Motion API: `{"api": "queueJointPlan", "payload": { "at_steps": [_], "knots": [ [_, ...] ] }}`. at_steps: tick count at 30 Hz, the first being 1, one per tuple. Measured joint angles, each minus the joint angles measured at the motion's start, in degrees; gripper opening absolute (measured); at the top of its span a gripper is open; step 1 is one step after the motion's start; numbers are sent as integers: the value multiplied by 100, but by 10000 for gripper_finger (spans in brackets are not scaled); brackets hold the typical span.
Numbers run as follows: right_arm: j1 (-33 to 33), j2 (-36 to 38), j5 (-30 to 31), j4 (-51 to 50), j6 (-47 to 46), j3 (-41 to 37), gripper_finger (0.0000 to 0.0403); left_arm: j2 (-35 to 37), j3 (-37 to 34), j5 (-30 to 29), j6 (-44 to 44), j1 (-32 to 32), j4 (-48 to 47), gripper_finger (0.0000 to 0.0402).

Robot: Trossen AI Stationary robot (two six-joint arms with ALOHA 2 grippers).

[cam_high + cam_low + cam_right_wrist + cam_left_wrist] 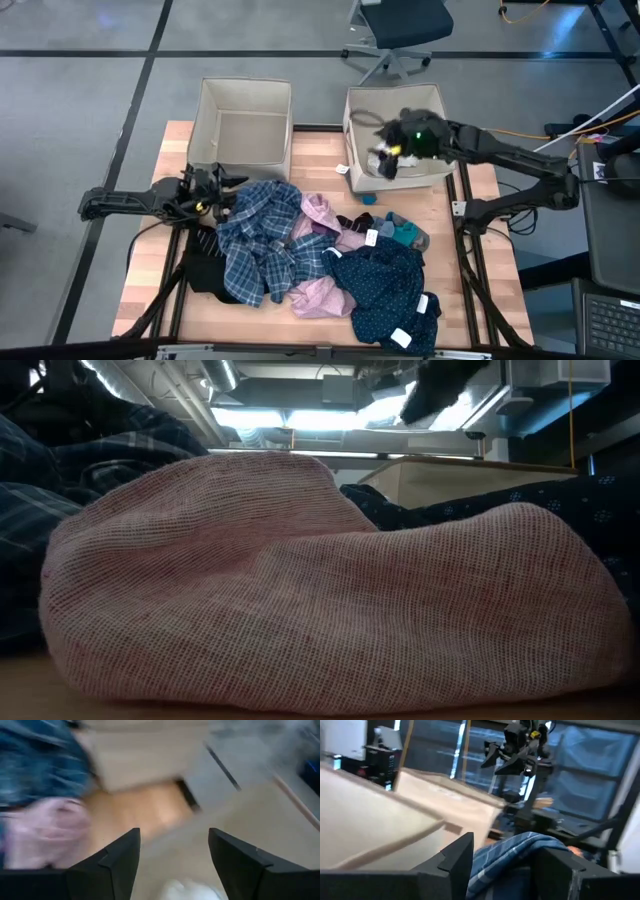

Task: Sort clothes
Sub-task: Put the blue checkered polo shirt into the left brown laundry organizer

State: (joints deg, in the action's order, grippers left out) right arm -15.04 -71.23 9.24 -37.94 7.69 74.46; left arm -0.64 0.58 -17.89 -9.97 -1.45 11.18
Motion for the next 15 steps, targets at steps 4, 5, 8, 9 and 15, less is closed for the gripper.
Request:
{"api": "queueJointPlan", "payload": {
  "at_steps": [4,5,8,9,15],
  "knots": [
    [806,-157,-92,338,329,-9,237,0,219,143,-33,-4,-62,172],
    [979,-207,-93,393,356,-7,237,0,322,143,-9,-4,-129,172],
    [1386,-395,-124,492,468,-7,237,-103,752,143,119,-2,-586,172],
    [1501,-487,-121,523,482,-7,237,-196,915,140,126,-2,-766,172],
    [1809,-1139,-96,939,639,-7,237,-1401,1954,137,-52,-109,-1950,172]
  ]
}}
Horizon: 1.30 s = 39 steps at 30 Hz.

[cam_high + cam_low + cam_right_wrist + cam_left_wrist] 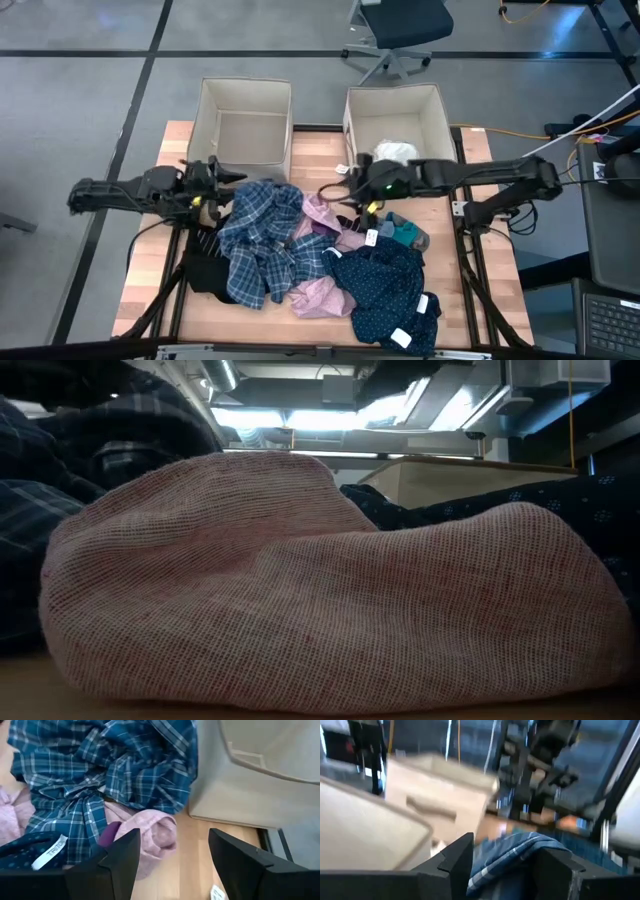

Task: Sort clothes
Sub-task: Put the blue checkered polo shirt into the left brown laundry organizer

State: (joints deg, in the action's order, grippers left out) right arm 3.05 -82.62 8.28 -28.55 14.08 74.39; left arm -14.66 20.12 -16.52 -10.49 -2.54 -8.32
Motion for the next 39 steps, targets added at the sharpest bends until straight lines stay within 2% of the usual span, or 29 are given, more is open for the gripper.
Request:
{"api": "queueJointPlan", "payload": {
  "at_steps": [6,12,17,23,28,31,39],
  "knots": [
    [32,-735,-103,821,146,0,237,-1753,1212,3,-311,-515,-1017,172],
    [54,-1407,-391,1860,132,-2,237,-3066,2303,2,-732,-1235,-2296,172],
    [194,-1915,-382,2546,77,0,237,-3657,3123,6,-1328,-1641,-3639,172],
    [456,-2273,-98,3108,-114,0,237,-3843,3858,-12,-2442,-1855,-5528,172],
    [571,-2481,137,3354,-445,0,237,-3739,3945,3,-3416,-1968,-6621,172],
    [566,-2614,189,3499,-664,0,237,-3733,3785,13,-3758,-2075,-6923,172],
    [566,-2929,208,3752,-1112,0,237,-3737,2482,95,-3925,-2430,-5883,172]
  ]
}}
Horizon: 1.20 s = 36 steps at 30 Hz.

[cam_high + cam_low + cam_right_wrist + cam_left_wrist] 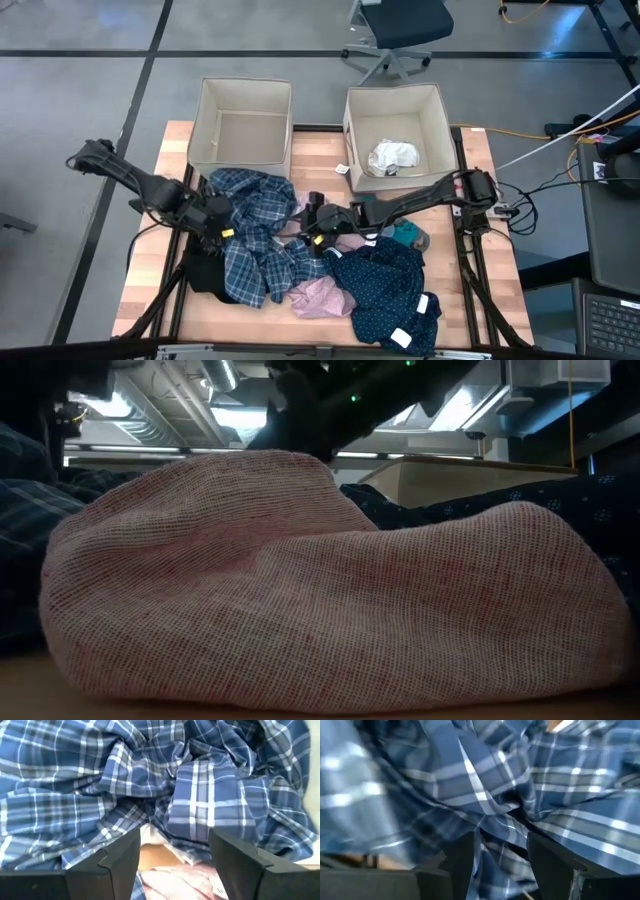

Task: Sort clothes
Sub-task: Put the blue checkered polo shirt into the left brown laundry organizer

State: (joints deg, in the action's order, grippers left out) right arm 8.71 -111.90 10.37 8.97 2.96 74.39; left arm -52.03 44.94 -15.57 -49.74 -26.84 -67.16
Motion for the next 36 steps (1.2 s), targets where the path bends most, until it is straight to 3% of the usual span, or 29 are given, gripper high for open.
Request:
{"api": "queueJointPlan", "payload": {
  "at_steps": [5,10,13,18,23,32,36],
  "knots": [
    [0,-108,-2,161,-18,-2,237,2,-936,0,224,-16,1487,172],
    [-4,-167,-120,750,23,-1,237,-131,-1765,17,1096,-17,3988,172],
    [-10,-238,-142,1106,153,4,237,-369,-2063,2,1558,57,5151,172],
    [-54,-580,-142,2048,552,14,237,-931,-2279,-64,2064,245,6252,172],
    [-96,-1020,-144,2060,1019,353,237,-1347,-2292,-67,2366,364,6667,172],
    [-374,-1423,-285,-879,719,2015,300,-1356,-2247,-70,2320,408,6698,172],
    [-516,-1610,-43,-1129,597,2161,316,-1178,-1956,-67,2226,365,6289,172]
  ]
}}
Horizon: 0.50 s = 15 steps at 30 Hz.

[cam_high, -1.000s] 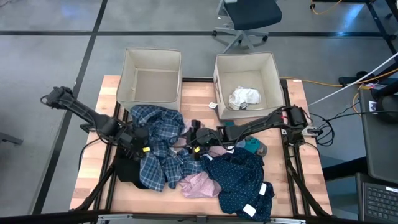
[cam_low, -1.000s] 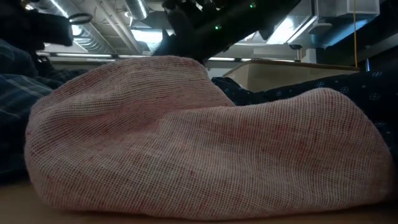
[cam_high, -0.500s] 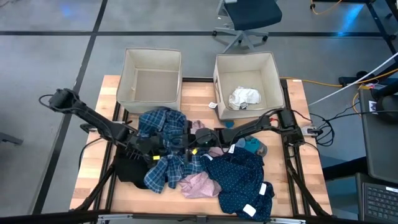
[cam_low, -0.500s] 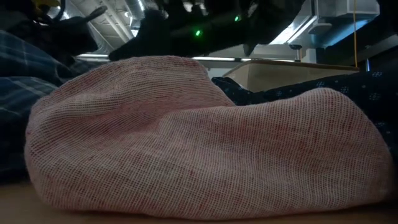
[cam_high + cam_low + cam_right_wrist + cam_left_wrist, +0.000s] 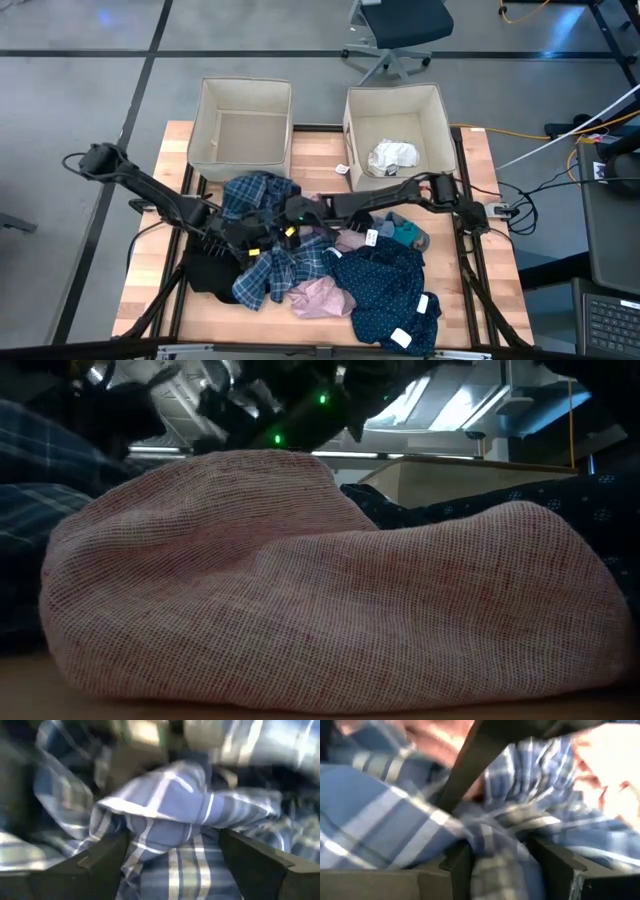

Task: Sort clothes
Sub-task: Put the blue checkered polo shirt into the left brown laundry organizer

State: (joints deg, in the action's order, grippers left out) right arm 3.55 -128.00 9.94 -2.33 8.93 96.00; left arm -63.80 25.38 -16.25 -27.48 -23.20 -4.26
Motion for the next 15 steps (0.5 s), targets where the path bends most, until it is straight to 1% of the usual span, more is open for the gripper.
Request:
{"api": "queueJointPlan", "payload": {
  "at_steps": [2,6,7,9,11,13,15],
  "knots": [
    [-55,-69,0,-46,-5,1,314,168,298,28,-162,-78,-643,172],
    [-113,-219,-51,-317,-12,3,299,540,1125,63,-777,-260,-2621,172],
    [-113,-240,-49,-387,-11,3,294,620,1324,10,-1017,-298,-3143,172],
    [-102,-244,-69,-471,-3,3,287,743,1598,-364,-1578,-393,-4159,172],
    [-100,-243,-113,-481,31,3,282,871,1665,-845,-2175,-495,-4972,172],
    [-100,-243,-139,-425,33,1,279,912,1542,-1236,-2756,-531,-5333,172],
    [-100,-243,-154,-306,47,1,278,902,1245,-1286,-3147,-512,-5428,172]
  ]
}}
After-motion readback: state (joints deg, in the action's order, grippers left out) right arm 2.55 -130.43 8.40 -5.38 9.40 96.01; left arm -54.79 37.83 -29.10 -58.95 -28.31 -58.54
